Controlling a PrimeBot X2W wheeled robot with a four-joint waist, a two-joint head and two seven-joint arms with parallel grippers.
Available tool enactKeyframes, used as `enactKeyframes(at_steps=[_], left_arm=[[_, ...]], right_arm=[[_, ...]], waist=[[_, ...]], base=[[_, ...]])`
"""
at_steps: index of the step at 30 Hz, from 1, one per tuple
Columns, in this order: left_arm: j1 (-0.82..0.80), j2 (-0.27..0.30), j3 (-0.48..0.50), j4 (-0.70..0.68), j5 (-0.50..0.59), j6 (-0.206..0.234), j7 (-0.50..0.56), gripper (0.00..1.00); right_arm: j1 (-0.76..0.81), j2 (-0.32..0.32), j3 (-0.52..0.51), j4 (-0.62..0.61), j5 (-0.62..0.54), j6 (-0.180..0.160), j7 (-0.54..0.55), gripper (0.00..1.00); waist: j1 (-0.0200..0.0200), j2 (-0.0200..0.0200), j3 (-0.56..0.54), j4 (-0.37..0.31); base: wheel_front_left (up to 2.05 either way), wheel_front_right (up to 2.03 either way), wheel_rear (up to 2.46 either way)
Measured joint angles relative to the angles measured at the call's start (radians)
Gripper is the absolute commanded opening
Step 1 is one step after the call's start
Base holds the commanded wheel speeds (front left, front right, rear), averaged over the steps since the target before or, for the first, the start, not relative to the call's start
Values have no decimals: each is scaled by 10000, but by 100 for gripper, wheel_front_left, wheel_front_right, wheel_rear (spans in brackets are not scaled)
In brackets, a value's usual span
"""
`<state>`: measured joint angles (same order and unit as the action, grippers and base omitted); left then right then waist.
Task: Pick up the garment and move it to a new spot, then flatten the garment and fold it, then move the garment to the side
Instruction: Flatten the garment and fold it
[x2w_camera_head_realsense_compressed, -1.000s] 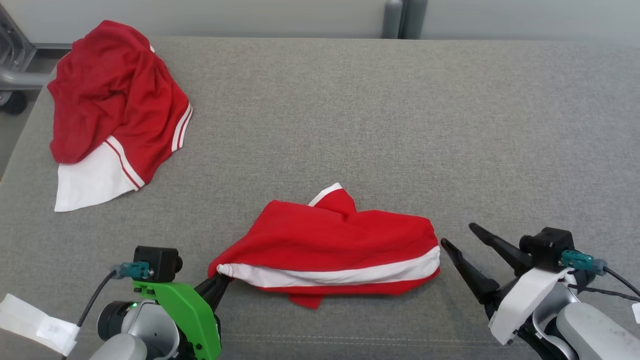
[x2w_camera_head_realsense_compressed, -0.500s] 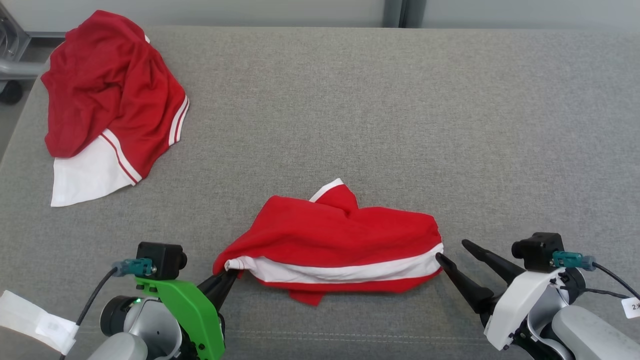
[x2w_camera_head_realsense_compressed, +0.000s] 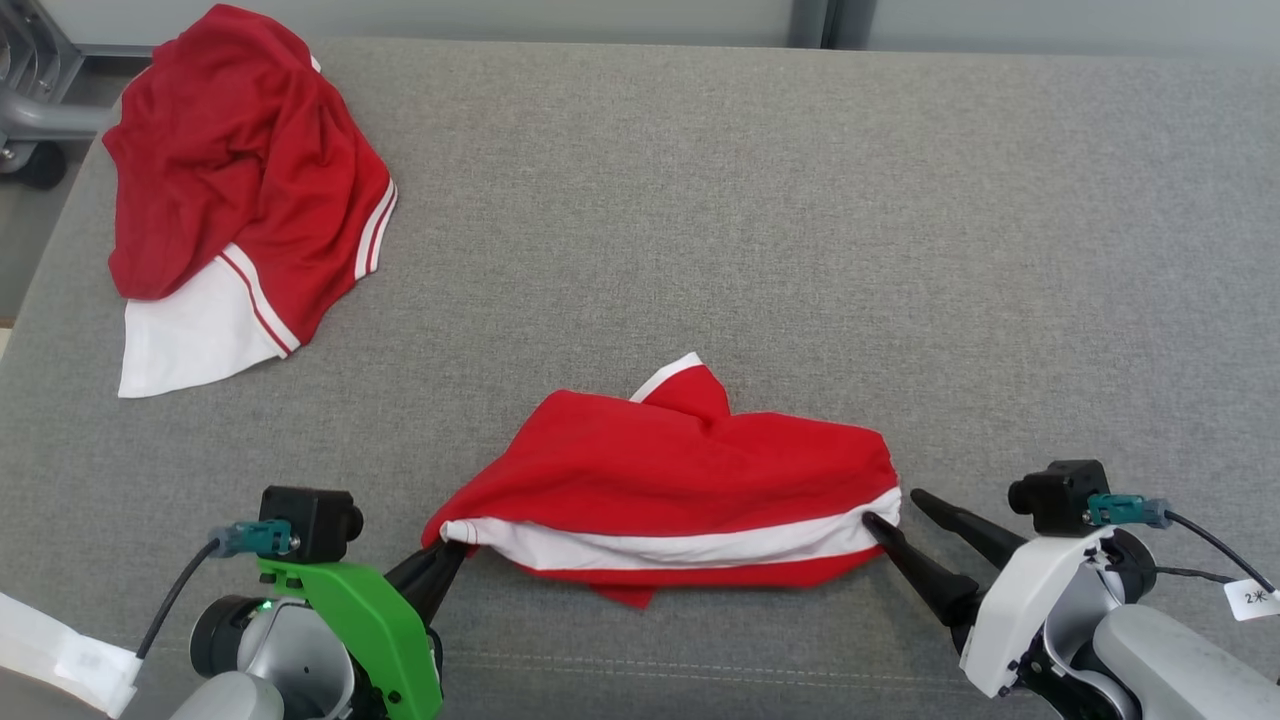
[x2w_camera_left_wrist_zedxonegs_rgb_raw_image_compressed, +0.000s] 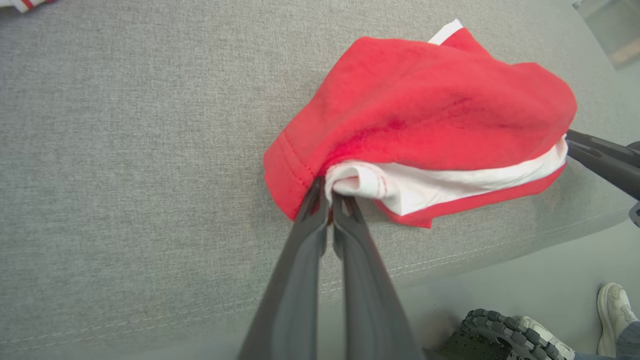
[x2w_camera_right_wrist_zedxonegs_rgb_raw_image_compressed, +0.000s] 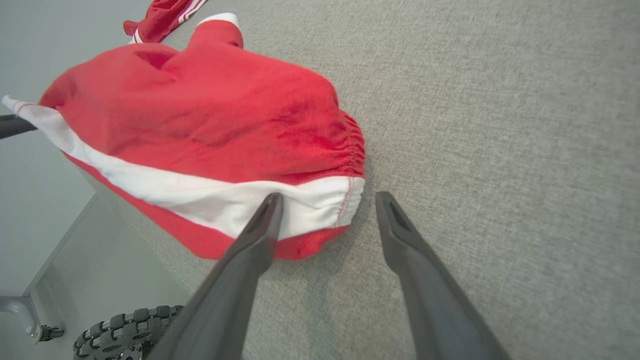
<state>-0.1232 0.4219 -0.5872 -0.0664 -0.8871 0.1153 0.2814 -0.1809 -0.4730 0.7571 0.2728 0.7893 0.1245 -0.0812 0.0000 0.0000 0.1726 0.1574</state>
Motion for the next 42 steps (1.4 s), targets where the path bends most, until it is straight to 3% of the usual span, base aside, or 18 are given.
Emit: enactKeyframes(at_steps=[1,2,3,5,9,15,16,31,42], left_arm=[[16,2,8,-19,0,2,6,0],[21,2,17,-42,0,4,8,0],[22,2,35,-71,0,6,8,0],[29,2,63,-104,2,6,10,0],[90,4,136,-138,2,8,12,0],[226,4,255,-192,10,38,84,0],[250,4,259,-201,12,38,84,0],[423,-10,648,-426,33,82,-8,0],[642,194,1118,-2683,-585,-23,-6,0]], right_arm=[[-32,-8,46,25,40,0,-2,75],[-63,-10,86,46,44,0,-2,67],[-93,-13,117,61,81,0,-2,49],[-185,-29,182,92,153,0,-12,37],[-321,-102,324,138,226,0,-38,20],[-492,-186,539,148,322,0,-182,6],[-529,-234,556,146,345,0,-215,0],[-950,-819,1005,-525,420,0,-639,0],[-1199,-1906,-88,-2882,1593,0,-1005,0]], waist=[[0,0,6,2],[0,0,12,2],[0,0,18,3],[0,0,29,1],[0,0,34,-15],[0,0,4,-95],[0,0,1,-108],[0,0,-340,-355],[0,0,-671,-944]], base=[[0,0,0],[0,0,0],[0,0,0],[0,0,0],[0,0,0],[0,0,0],[0,0,0],[0,0,0],[0,0,0]])
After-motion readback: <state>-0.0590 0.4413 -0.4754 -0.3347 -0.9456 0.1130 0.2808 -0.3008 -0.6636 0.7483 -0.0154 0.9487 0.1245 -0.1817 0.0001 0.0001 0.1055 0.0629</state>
